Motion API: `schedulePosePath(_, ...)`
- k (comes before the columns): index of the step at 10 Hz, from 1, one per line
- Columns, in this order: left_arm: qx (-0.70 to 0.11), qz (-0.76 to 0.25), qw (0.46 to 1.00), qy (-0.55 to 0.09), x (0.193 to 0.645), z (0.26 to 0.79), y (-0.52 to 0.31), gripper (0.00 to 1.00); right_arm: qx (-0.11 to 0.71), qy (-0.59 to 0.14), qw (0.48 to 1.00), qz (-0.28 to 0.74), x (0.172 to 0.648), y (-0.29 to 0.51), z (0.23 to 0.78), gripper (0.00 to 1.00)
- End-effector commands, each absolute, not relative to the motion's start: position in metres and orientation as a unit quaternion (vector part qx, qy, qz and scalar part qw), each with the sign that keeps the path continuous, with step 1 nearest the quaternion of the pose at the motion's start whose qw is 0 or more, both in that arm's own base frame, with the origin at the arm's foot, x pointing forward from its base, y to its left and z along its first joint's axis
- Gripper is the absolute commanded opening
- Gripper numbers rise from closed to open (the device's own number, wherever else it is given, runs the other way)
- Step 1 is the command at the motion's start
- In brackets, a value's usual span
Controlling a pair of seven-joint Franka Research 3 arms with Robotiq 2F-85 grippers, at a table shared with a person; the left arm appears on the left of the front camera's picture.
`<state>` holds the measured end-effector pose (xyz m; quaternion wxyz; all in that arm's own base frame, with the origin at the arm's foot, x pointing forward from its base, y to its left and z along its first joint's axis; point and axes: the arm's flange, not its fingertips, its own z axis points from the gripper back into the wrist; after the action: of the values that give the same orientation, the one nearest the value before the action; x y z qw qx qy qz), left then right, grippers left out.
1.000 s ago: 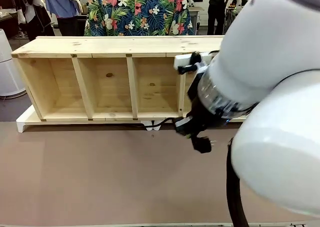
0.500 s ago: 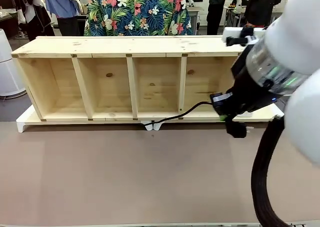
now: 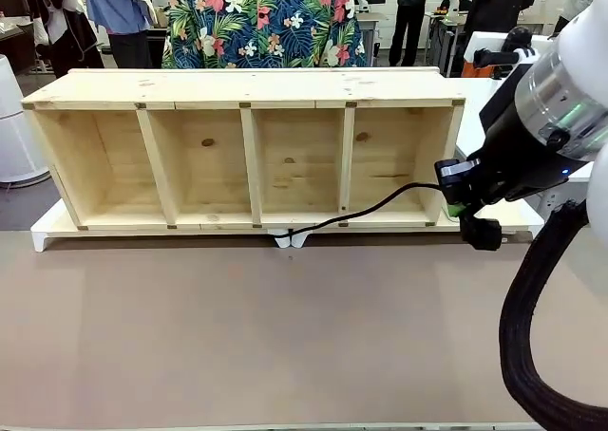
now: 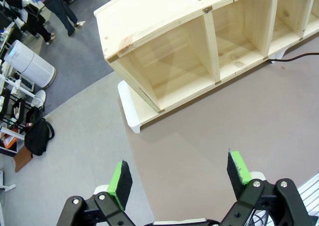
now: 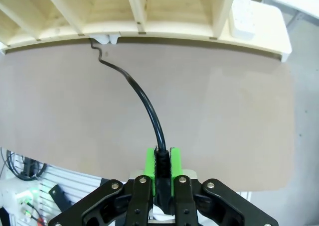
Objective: Perform cable management.
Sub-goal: Pull the grasped Power Cable to the location of the Power Strip.
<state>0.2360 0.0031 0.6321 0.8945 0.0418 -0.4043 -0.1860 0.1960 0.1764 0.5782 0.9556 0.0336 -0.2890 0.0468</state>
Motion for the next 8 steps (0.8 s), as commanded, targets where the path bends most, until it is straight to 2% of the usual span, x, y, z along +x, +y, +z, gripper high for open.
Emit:
schedulePosePath(1,0.04,-0.178,0.894,-0.409,0.239,0.633,0.002,1.0,0.063,-0.305,0.948,0.058,0.186,0.116,0.466,0.15)
schedulePosePath(8,0.04,-0.178,0.894,-0.409,0.239,0.633,0.002,1.0,0.065,-0.294,0.953,0.006,0.236,0.082,0.483,0.15)
